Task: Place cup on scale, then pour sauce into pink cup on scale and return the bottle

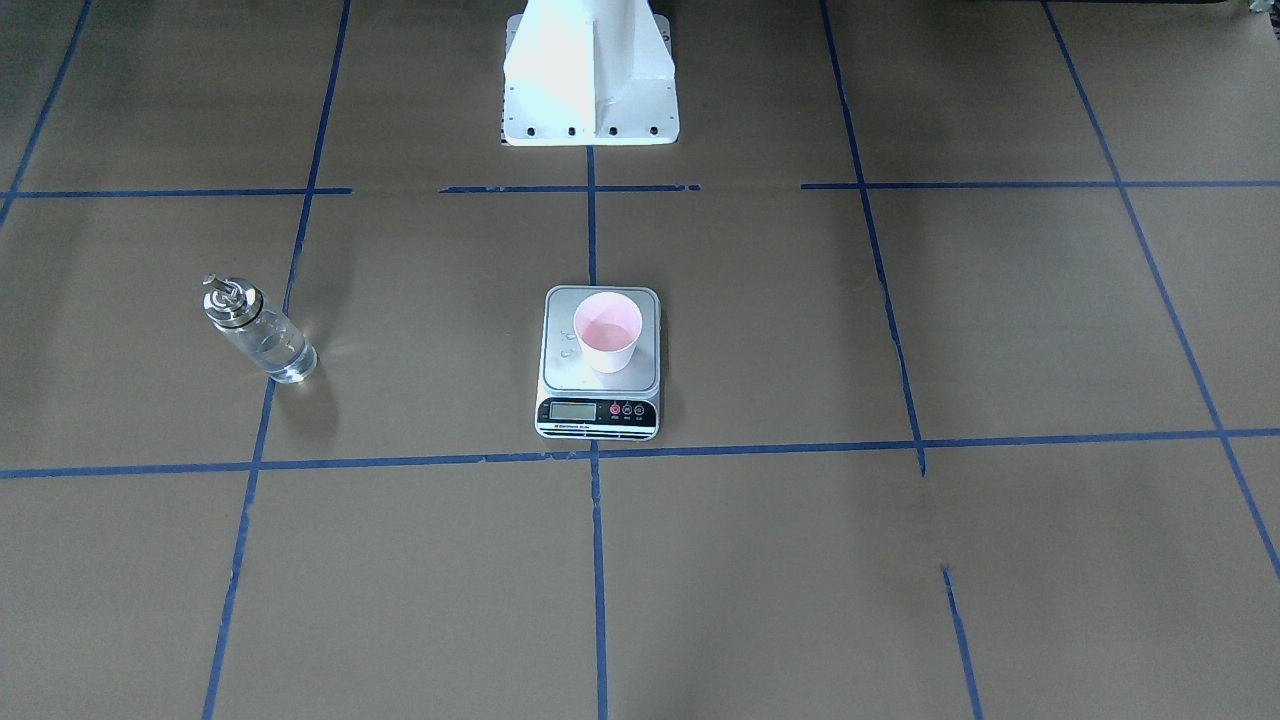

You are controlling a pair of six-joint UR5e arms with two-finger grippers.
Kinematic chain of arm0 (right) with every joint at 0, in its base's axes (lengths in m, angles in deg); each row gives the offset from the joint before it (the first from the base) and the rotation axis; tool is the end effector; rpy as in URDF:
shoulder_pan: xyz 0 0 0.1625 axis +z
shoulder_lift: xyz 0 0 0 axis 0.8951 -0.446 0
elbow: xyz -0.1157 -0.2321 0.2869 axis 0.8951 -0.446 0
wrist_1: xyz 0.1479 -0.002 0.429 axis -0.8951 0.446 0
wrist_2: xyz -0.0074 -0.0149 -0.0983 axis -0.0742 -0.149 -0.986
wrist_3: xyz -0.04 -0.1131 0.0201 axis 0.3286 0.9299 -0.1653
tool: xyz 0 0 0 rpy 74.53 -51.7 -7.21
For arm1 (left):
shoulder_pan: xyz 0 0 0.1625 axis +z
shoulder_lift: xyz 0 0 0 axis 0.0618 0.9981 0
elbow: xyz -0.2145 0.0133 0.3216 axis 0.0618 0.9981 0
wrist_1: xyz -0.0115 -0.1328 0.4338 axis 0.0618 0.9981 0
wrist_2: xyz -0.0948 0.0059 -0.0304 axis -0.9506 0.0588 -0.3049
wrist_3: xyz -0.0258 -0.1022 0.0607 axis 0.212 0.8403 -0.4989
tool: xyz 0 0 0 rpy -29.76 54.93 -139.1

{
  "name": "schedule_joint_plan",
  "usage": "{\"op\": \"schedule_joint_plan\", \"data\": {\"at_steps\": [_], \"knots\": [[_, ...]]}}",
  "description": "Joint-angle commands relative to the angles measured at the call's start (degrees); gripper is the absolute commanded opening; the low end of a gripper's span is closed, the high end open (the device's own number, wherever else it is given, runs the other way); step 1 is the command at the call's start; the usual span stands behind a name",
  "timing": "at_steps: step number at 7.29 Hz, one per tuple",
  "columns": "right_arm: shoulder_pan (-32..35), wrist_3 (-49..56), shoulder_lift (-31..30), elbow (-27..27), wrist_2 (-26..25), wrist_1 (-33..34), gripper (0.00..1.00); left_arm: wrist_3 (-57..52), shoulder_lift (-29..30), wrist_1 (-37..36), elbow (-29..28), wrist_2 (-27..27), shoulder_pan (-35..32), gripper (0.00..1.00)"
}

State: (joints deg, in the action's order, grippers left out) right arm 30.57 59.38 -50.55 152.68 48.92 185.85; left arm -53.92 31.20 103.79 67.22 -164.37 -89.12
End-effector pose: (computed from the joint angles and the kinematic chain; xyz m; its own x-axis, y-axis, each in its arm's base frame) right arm 0.0852 -0.4656 0.6137 0.7420 -0.0043 0.6704 -0.0001 1.0000 0.0065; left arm -0.0747 -0.5158 0.5699 0.7247 0.2608 -0.6378 -0.1344 0.9613 0.2404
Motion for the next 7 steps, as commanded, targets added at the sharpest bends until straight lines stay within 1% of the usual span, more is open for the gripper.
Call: {"op": "schedule_joint_plan", "data": {"at_steps": [1,2,3,7], "knots": [[-4.8,-8.4,0.3,0.2,0.0,-4.8,1.0,0.8,-0.1,0.0,0.6,0.1,0.1,1.0],[-5.0,-10.9,0.3,0.0,1.1,-9.1,1.0,0.8,-0.2,0.0,0.8,0.2,0.1,1.0],[-5.0,-10.8,0.2,-0.1,2.6,-11.6,1.0,0.8,-0.2,0.0,0.6,0.2,0.1,1.0],[-5.0,-10.4,-0.2,-0.1,2.8,-11.8,1.0,0.8,-0.2,0.1,0.2,0.2,0.1,1.0]]}}
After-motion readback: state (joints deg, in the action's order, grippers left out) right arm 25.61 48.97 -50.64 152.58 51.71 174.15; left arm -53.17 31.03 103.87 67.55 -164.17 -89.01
